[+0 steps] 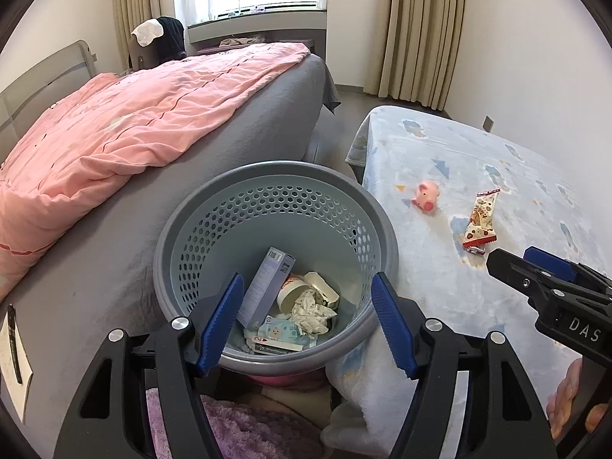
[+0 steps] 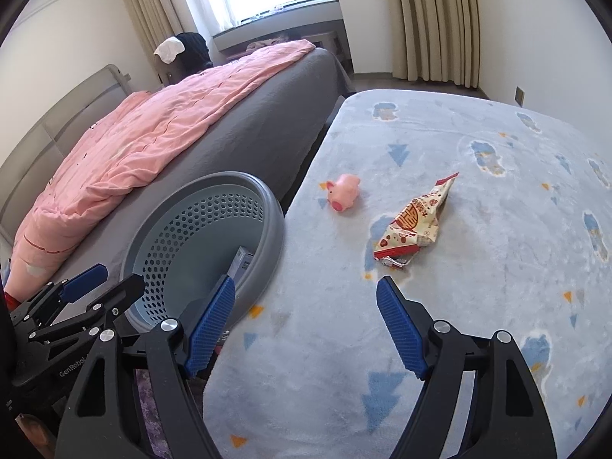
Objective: Collect trash
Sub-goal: 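Move both tools back to the table toward the snack wrapper, then grasp the red-and-white snack wrapper with the right tool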
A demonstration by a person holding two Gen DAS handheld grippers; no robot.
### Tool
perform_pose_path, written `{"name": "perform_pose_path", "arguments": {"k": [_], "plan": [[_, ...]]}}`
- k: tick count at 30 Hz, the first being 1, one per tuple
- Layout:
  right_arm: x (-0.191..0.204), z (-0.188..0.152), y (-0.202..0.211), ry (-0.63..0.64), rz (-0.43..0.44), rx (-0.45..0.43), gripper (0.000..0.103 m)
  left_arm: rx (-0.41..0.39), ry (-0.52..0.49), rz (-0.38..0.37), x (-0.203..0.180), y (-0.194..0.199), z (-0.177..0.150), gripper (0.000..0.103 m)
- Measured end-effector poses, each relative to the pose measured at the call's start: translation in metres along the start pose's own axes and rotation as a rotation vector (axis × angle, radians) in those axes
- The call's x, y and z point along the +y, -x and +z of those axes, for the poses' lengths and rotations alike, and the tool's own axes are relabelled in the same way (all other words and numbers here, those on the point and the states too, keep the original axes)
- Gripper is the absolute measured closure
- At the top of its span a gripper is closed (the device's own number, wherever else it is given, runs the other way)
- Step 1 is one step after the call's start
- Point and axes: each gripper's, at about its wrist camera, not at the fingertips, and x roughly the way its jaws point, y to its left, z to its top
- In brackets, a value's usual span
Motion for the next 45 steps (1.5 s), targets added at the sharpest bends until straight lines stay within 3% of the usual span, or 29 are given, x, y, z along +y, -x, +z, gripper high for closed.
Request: {"name": "perform_pose_path", "arguments": {"k": [20, 45], "plan": [[-0.075, -0.002, -0.002, -0.131, -0.094, -0.006, 0.028, 0.008, -0.049, -0.050, -0.043, -0.015, 0.009, 0.036], [-0.092, 0.047, -0.105, -0.188, -0.203, 0.094, 0.026, 0.048, -0.070, -0.058, -0.053, -0.058, 0.022, 0.036]]}}
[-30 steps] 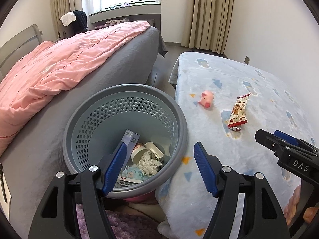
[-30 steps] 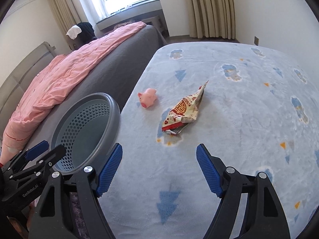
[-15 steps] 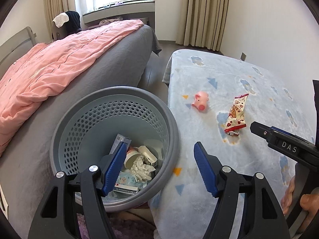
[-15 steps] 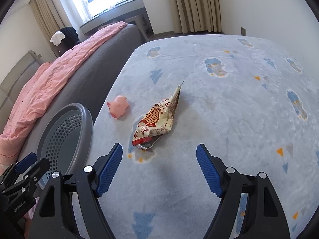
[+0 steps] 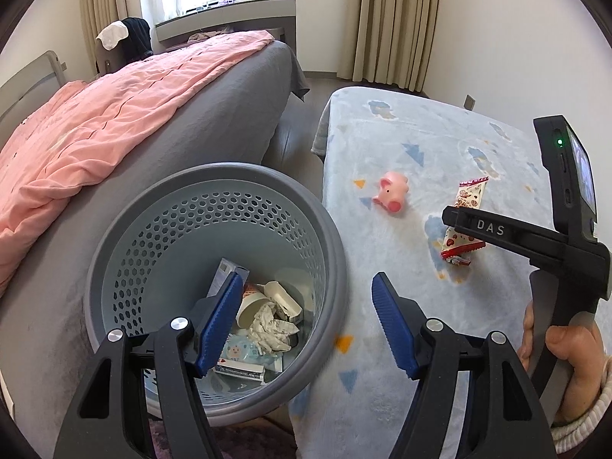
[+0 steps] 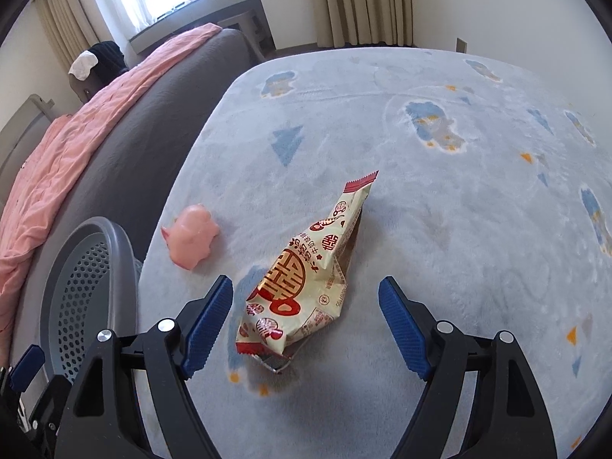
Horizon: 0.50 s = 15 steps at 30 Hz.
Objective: Collect trash
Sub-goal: 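Grasp the red-and-white snack wrapper with the right tool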
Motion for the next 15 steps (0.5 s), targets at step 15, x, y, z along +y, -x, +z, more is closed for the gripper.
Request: {"name": "perform_pose_path", "arguments": {"k": [15], "plan": [[-0.0001, -0.0020, -0.0019, 0.042, -0.068, -0.010, 0.050, 0.006, -0.004, -0.016, -0.0066, -0.0027, 0.0006, 0.036]]}}
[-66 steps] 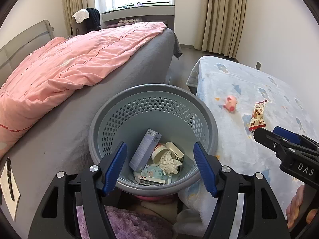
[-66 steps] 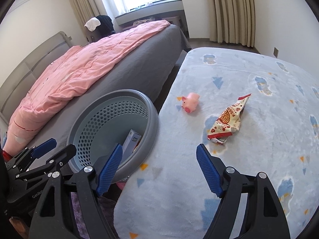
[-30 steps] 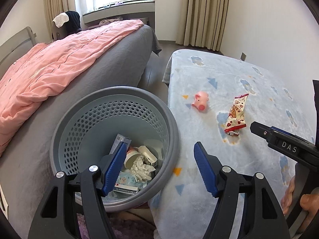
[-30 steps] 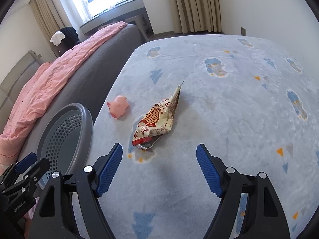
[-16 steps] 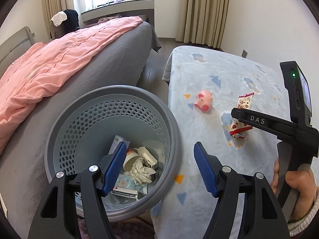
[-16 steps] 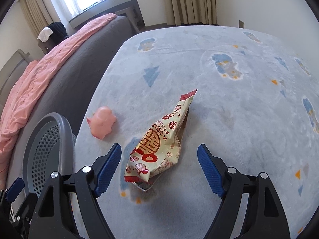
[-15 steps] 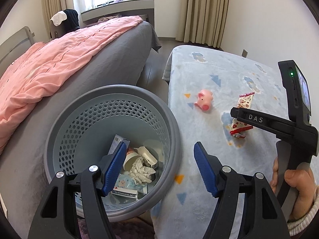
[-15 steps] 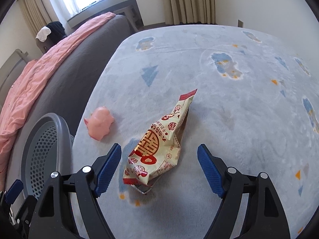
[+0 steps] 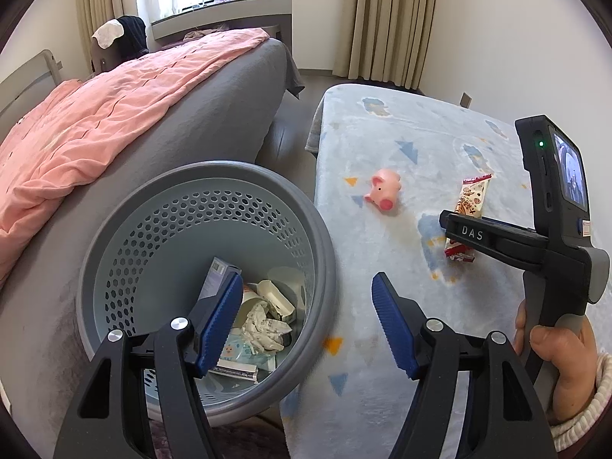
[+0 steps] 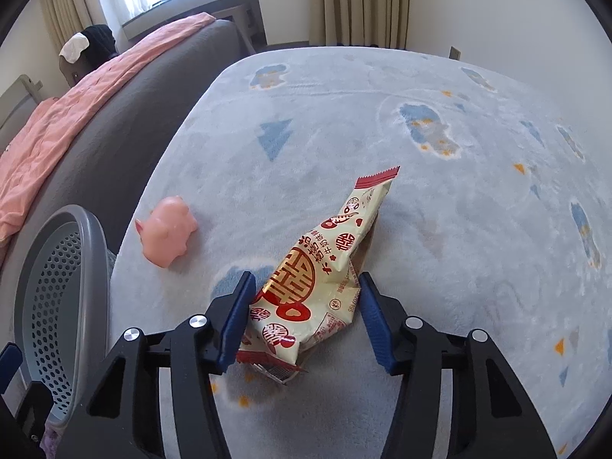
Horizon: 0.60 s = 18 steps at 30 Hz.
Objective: Collect trash
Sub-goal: 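Grasp the red-and-white snack wrapper with the right tool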
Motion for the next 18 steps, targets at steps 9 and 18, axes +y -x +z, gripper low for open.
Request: {"name": "perform_pose_path", "arguments": {"k": [9, 18], "plan": [[-0.016, -0.006, 0.038, -0.017, 0.041, -0.052, 0.051, -0.012, -0.022, -0.012, -0.010, 0.008, 0.006, 0.036], [-0.058, -0.025, 0.079, -0.066, 0.064, -0.059, 0.051, -0.018, -0.039, -0.043, -0.036, 0.003, 0.020, 0.036]]}}
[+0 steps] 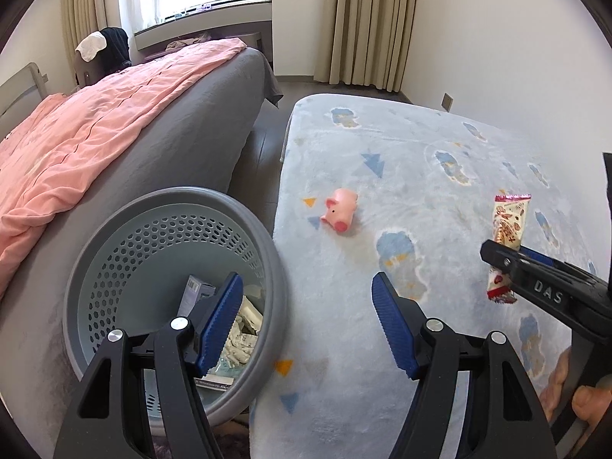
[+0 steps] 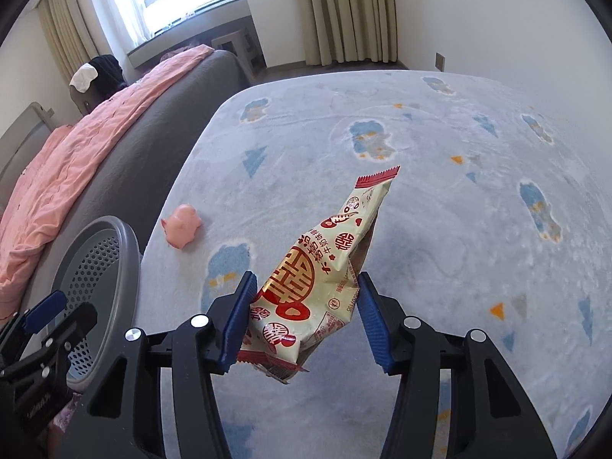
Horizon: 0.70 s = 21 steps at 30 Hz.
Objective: Collect trash
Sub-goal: 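Grasp the red-and-white snack wrapper with the right tool, then grasp the pink toy pig with the left tool while the right tool holds the wrapper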
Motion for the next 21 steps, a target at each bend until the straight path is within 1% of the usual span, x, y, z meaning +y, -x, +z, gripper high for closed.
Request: {"name": "perform_pose_path", "arguments": {"k": [4, 7, 16, 21], "plan": [[-0.018, -0.006, 0.011, -0.028, 0.017, -0.003, 0.051, 0.007, -0.002, 0.002, -0.012, -0.015, 0.009, 0.036], [-0.027, -0.009, 0.014, -0.047, 0.043, -0.003, 0.051, 0.029, 0.007, 0.001, -0.019, -0.029, 0.018, 0.036], [-0.038, -0.010, 0.018, -0.057, 0.093, -0.015, 0.051, 0.080, 0.034, 0.008, -0.036, -0.079, 0.042, 0.036], [-0.043, -0.008, 0.019, -0.069, 0.123, -0.017, 0.051, 0.097, 0.029, 0.038, -0.043, -0.102, 0.051, 0.036]]}}
